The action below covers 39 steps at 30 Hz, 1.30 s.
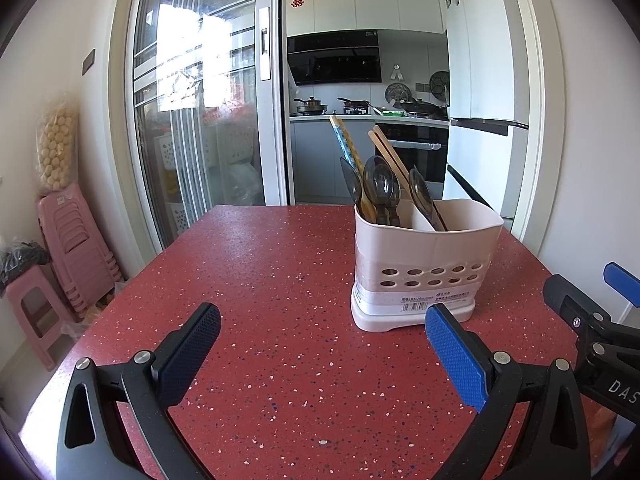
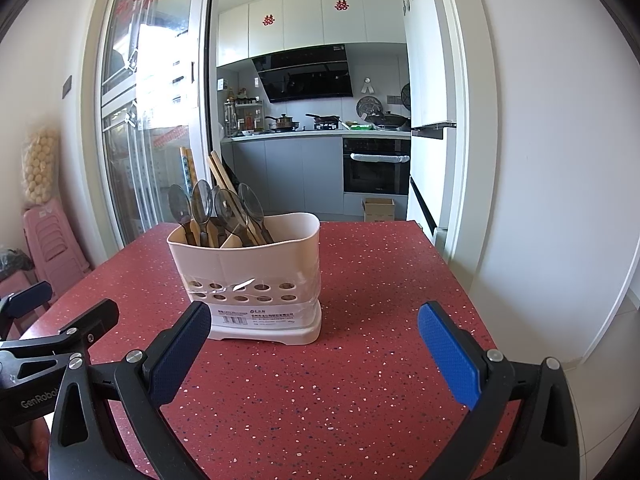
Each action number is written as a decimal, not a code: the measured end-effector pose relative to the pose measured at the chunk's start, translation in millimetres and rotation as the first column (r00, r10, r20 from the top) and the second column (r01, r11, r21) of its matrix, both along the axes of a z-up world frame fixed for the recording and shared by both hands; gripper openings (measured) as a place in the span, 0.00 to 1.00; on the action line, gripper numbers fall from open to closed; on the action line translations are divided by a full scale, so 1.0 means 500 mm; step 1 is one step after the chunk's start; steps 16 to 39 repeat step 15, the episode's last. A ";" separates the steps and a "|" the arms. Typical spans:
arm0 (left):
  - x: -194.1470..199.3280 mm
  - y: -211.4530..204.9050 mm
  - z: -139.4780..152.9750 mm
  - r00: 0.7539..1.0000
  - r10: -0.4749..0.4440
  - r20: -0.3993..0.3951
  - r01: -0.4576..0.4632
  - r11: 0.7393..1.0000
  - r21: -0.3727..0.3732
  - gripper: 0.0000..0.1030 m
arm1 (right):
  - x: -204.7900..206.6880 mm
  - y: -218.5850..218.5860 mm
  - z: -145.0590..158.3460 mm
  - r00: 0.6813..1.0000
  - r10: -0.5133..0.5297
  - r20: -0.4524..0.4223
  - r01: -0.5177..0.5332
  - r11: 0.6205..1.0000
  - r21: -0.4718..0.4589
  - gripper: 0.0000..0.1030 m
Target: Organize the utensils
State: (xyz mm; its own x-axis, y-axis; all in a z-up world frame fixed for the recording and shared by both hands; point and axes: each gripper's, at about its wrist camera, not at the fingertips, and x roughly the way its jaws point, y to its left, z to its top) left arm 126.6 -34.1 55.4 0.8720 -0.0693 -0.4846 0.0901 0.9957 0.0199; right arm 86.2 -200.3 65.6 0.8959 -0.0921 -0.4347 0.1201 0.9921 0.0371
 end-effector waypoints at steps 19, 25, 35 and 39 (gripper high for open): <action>0.000 0.005 -0.001 1.000 -0.004 -0.003 0.004 1.000 0.004 1.00 | 0.000 0.000 0.001 1.000 0.002 0.000 -0.002 1.000 0.000 1.00; 0.000 0.005 -0.001 1.000 -0.004 -0.003 0.004 1.000 0.004 1.00 | 0.000 0.000 0.001 1.000 0.002 0.000 -0.002 1.000 0.000 1.00; 0.000 0.005 -0.001 1.000 -0.004 -0.003 0.004 1.000 0.004 1.00 | 0.000 0.000 0.001 1.000 0.002 0.000 -0.002 1.000 0.000 1.00; 0.000 0.005 -0.001 1.000 -0.004 -0.003 0.004 1.000 0.004 1.00 | 0.000 0.000 0.001 1.000 0.002 0.000 -0.002 1.000 0.000 1.00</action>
